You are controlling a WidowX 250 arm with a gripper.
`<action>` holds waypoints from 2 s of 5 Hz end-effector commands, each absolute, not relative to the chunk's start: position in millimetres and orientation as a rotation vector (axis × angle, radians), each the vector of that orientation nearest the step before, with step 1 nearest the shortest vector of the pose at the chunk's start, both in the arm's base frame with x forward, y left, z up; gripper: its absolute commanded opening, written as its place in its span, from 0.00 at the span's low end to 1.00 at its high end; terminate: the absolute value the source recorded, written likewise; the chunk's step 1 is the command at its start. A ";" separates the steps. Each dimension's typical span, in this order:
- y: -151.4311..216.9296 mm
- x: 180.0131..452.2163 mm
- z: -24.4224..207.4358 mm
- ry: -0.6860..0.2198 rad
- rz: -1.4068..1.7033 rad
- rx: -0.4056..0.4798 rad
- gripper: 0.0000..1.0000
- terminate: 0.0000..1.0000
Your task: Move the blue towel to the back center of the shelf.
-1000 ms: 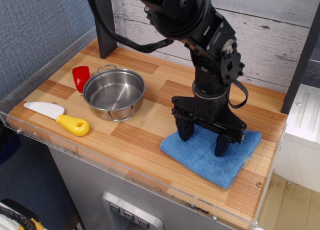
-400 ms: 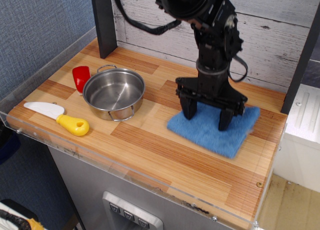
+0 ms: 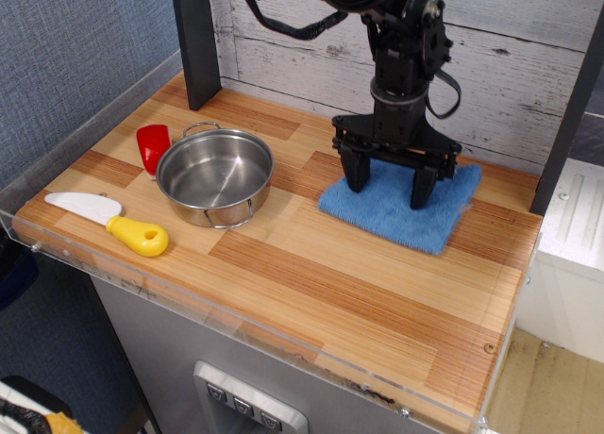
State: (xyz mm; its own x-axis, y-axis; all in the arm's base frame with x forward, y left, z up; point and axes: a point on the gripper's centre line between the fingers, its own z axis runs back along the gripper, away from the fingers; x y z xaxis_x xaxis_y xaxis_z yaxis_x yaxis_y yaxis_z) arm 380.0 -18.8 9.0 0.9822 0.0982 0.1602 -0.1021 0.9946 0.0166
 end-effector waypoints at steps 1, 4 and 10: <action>28.0 386.9 14.6 -0.176 0.169 0.062 1.00 0.00; 51.6 386.2 28.5 -0.185 0.211 0.062 1.00 0.00; 39.2 372.9 111.8 -0.320 0.213 -0.104 1.00 0.00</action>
